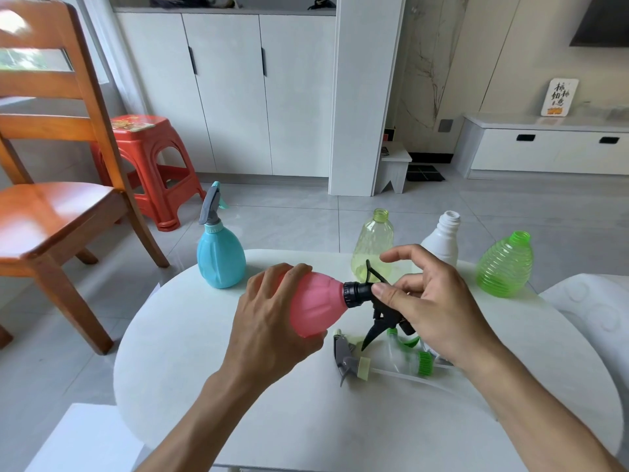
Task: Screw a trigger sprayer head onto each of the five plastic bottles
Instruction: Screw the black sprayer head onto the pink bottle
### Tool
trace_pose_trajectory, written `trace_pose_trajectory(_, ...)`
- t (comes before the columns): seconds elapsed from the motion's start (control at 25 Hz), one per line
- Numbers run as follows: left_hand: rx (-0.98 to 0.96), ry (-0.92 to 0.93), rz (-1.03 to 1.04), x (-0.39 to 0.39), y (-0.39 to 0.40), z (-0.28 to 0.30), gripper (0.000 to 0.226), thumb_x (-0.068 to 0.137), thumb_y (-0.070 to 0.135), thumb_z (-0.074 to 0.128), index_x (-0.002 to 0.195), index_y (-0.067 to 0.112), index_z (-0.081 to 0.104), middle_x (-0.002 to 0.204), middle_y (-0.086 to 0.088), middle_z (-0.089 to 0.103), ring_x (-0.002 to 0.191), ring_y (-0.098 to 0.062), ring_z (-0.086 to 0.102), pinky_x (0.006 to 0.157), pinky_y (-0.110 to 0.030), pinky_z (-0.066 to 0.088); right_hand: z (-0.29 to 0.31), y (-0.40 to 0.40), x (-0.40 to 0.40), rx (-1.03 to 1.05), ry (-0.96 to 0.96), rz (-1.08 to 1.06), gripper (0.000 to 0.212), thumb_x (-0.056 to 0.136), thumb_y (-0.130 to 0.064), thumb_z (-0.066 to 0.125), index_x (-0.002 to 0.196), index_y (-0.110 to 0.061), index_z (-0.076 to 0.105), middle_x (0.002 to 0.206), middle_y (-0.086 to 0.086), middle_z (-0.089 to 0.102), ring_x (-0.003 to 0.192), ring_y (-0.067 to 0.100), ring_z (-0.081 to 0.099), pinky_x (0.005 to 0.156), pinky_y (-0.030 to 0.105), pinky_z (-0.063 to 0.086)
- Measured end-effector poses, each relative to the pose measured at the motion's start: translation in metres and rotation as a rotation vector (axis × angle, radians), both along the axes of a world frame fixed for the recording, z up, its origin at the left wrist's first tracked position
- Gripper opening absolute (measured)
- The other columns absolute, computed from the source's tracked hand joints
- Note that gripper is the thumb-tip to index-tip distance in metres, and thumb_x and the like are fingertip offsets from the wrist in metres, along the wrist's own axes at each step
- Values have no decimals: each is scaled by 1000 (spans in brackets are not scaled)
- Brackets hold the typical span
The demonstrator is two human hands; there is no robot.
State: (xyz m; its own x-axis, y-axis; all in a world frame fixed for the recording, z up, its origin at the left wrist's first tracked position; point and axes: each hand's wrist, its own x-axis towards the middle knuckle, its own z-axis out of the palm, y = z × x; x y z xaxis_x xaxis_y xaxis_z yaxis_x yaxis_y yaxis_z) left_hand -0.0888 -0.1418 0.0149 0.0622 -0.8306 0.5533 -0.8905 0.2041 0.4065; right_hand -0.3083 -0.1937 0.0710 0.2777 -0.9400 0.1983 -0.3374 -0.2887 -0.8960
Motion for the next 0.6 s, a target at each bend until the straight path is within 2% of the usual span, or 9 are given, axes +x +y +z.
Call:
trace_pose_trajectory(0.08,-38,-4,22,-4,0,-3,88,53,46,86,130,26,51,123,2,58,105,-28,55,79,-41,52,3,3,3,133,-157,-22,20,84,-14,75,95,-26,63,67,14,75,56,26,65,59,33,48)
trace_pose_trajectory(0.12,-56,-22,32,-6,-1,-4,87,54,47,86,131,25,50,125,1,59,106,-28,55,79,-42,52,4,4,4,218,-228,-36,17,83,-11,74,91,-23,65,67,16,75,53,27,64,53,31,48)
trace_pose_trajectory(0.2,-81,-99,61,-11,-1,-5,84,59,49,81,132,25,49,128,-1,58,111,-30,54,80,-44,51,5,8,5,400,-340,-33,10,84,-6,69,86,-16,67,61,14,70,41,25,59,38,24,44)
trace_pose_trajectory(0.28,-59,-98,60,-15,-2,-5,81,60,48,79,132,28,48,128,2,58,112,-26,54,81,-43,51,6,7,3,494,-408,28,9,87,-8,64,83,-13,71,55,12,64,35,21,55,34,23,43)
trace_pose_trajectory(0.32,-19,-19,33,-16,-3,-3,81,58,47,81,130,32,48,125,7,59,108,-22,56,81,-39,52,7,4,0,483,-438,83,13,90,-12,61,85,-12,73,55,11,63,37,20,55,37,26,45)
trace_pose_trajectory(0.4,166,304,-85,-15,-2,6,82,51,43,88,124,42,51,114,16,63,97,-12,62,74,-31,58,11,-3,-8,351,-467,199,20,90,-16,58,95,-13,77,64,8,65,55,20,61,53,31,52)
trace_pose_trajectory(0.48,413,727,-286,-7,-4,14,77,50,38,90,119,44,58,104,10,69,92,-15,68,72,-35,63,12,-9,-13,213,-396,330,34,81,-12,60,112,-19,73,85,4,70,87,18,64,80,32,52)
trace_pose_trajectory(0.52,520,862,-396,-3,-4,16,72,52,35,89,118,38,61,104,4,71,94,-20,69,75,-39,63,10,-10,-12,181,-353,390,42,80,-12,63,119,-23,68,94,3,70,98,17,62,89,34,48)
trace_pose_trajectory(0.6,668,890,-581,-2,-2,19,64,58,29,85,118,26,63,106,-9,71,96,-25,69,77,-38,59,4,-7,-4,216,-386,462,48,81,-20,72,127,-28,62,109,2,71,110,18,61,97,37,44)
